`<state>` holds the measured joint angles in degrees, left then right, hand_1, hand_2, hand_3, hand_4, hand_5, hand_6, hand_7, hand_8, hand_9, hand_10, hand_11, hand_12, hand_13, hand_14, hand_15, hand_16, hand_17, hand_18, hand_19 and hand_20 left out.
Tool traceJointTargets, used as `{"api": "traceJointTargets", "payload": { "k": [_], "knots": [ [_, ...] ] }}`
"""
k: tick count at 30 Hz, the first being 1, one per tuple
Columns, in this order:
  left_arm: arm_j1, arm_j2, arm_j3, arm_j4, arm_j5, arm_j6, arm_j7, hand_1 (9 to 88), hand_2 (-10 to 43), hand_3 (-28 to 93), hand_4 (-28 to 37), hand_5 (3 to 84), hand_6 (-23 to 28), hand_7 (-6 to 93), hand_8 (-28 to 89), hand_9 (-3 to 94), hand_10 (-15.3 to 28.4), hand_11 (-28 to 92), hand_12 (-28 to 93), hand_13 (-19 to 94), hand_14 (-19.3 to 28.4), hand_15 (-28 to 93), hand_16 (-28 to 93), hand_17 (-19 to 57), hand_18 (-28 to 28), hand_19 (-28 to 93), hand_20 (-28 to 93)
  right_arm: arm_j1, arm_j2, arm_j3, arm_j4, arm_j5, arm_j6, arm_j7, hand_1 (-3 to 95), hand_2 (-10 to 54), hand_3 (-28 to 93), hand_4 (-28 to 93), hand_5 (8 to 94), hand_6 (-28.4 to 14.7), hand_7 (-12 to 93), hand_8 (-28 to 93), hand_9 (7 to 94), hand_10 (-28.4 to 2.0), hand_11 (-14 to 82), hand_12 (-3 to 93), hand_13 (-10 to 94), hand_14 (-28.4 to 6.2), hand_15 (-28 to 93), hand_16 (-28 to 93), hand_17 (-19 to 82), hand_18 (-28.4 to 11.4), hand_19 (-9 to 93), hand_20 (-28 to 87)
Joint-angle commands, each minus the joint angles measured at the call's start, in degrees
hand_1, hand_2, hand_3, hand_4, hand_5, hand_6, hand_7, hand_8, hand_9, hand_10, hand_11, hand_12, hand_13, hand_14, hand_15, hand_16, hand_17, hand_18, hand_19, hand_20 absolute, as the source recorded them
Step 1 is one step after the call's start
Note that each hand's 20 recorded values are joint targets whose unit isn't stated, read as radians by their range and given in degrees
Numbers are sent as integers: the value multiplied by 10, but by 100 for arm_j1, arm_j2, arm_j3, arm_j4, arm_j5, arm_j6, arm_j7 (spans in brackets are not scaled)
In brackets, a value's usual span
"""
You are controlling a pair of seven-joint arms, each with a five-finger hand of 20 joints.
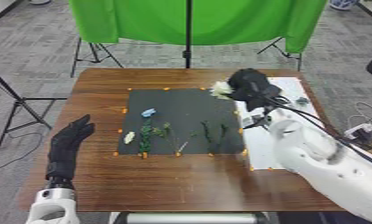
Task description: Arrange flowers
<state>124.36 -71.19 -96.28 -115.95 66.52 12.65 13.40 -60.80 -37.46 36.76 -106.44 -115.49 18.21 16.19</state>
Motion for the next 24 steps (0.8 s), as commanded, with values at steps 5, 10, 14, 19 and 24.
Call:
{"api": "traceJointTargets", "payload": {
  "k": [5, 10, 14, 19, 24],
  "knots": [
    [-72, -9, 91, 74, 3, 2, -108, 183, 86, 639, -283, 452, 53, 90, -55, 438, 131, 175, 149, 309, 167, 220, 27, 9, 143, 89, 197, 2538, -1156, -2637, 748, -979, -197, -687, 610, -95, 587, -210, 778, 45, 193, 56, 870, -78, 38, 323, 910, -12, 543, 349, 636, -98, 932, 504],
    [19, -33, 74, 59, -9, -57, -58, 182, 85, 639, -283, 452, 52, 90, -55, 438, 131, 175, 148, 309, 166, 221, 27, 9, 143, 89, 198, 2761, -1434, -3067, 964, -1420, 61, -721, 610, -95, 590, -214, 773, 48, 202, 48, 868, -78, 38, 320, 910, -10, 548, 348, 636, -99, 932, 515],
    [35, -41, 75, 55, -4, -88, -44, 183, 85, 637, -283, 452, 52, 89, -55, 438, 131, 176, 149, 308, 167, 220, 27, 9, 143, 88, 197, 2822, -1664, -3214, 1247, -1591, 110, -796, 608, -95, 593, -216, 772, 49, 208, 40, 862, -76, 37, 317, 908, -9, 554, 349, 636, -99, 932, 531],
    [-7, -44, 82, 77, -3, -98, -49, 183, 83, 638, -283, 452, 52, 89, -55, 438, 130, 176, 149, 308, 166, 220, 28, 9, 143, 88, 198, 2830, -1923, -3366, 1624, -1810, 54, -835, 608, -95, 592, -217, 771, 52, 210, 36, 847, -73, 29, 308, 907, -7, 557, 349, 635, -98, 932, 534],
    [-69, -44, 83, 104, 19, -156, -75, 183, 82, 639, -283, 452, 52, 89, -55, 438, 130, 175, 149, 308, 166, 220, 28, 9, 143, 88, 197, 2759, -2024, -3428, 1834, -1914, -99, -816, 608, -95, 592, -217, 764, 56, 206, 29, 829, -74, 23, 298, 904, -7, 560, 349, 635, -98, 932, 535]
  ]
}}
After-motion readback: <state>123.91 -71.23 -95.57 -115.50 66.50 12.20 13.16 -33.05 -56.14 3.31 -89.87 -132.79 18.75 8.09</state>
